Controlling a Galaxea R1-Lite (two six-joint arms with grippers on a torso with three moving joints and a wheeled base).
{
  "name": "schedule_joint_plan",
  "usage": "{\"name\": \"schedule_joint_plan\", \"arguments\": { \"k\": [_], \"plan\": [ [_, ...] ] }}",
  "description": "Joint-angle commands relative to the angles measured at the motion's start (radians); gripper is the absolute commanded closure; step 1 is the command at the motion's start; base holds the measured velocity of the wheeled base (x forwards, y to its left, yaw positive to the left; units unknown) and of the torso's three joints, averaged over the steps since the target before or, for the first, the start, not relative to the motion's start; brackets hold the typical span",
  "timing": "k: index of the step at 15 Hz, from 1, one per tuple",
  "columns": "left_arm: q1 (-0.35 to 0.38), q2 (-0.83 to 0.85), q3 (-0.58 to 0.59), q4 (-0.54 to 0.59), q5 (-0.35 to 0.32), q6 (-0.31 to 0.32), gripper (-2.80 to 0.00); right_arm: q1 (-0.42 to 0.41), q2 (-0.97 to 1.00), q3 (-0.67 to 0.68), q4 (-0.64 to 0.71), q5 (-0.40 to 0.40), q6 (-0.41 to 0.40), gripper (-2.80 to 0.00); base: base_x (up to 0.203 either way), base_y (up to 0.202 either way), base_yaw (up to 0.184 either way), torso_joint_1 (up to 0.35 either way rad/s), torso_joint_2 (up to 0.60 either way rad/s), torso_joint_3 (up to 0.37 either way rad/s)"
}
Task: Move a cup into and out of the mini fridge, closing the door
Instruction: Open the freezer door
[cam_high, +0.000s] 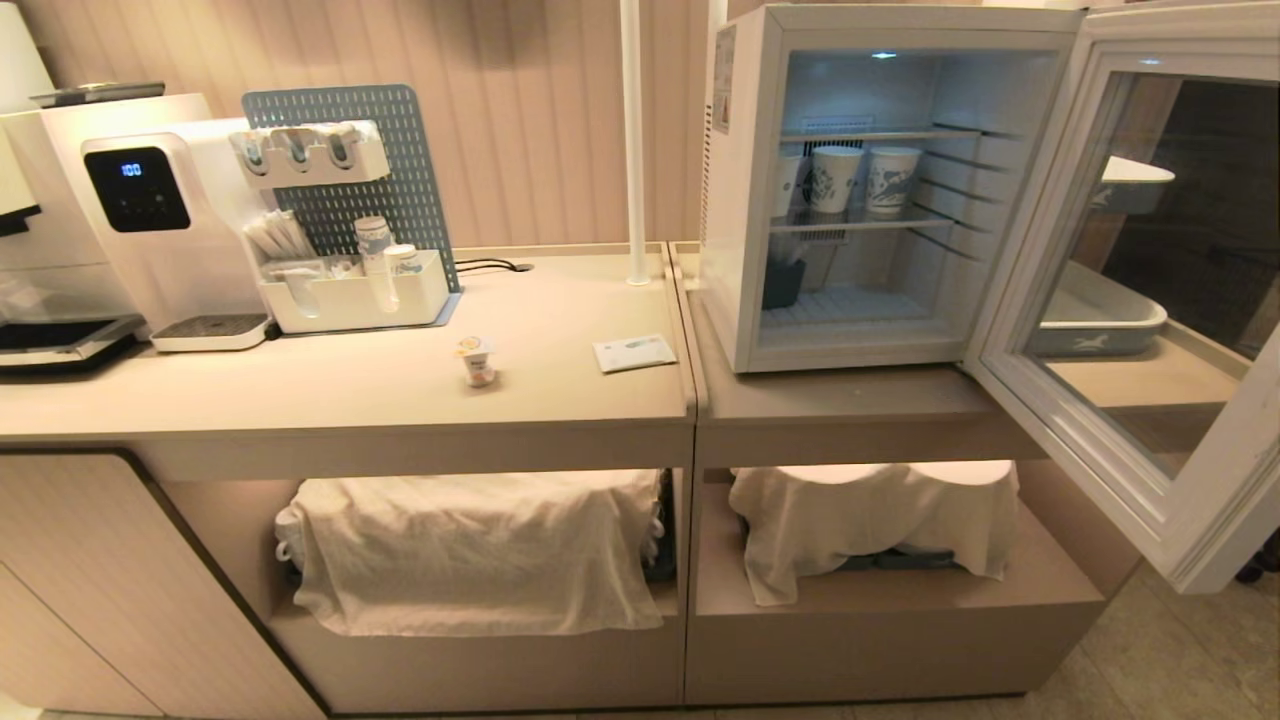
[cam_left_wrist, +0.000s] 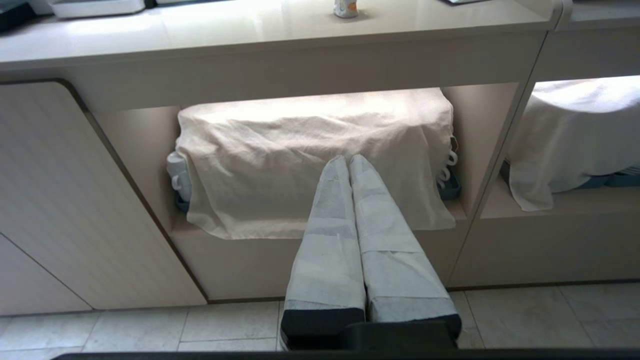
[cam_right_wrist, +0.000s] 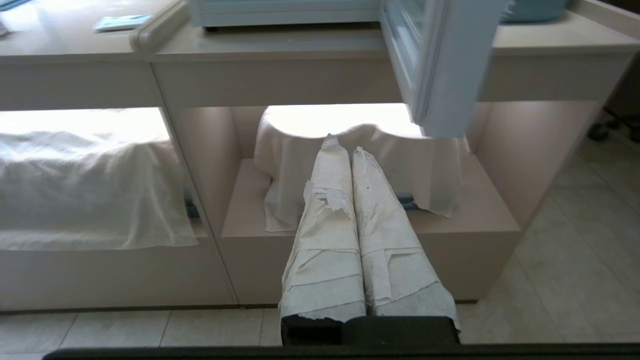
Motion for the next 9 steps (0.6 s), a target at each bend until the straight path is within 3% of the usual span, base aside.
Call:
{"name": "schedule_joint_plan", "arguments": {
  "k": [1, 9],
  "plan": [
    [0.0, 0.002, 0.0, 0.0, -0.001, 0.005, 0.0, 0.0, -0.002, 0.01, 0.0, -0.001, -0.001, 0.0, 0.0, 0.0, 0.0, 0.0, 0.0, 0.0],
    [-0.001, 0.0, 0.001, -0.002, -0.003, 0.013, 0.0, 0.0, -0.002, 0.01, 0.001, -0.001, 0.001, 0.0, 0.001, -0.181, 0.0, 0.003, 0.0, 0.002]
  ]
}}
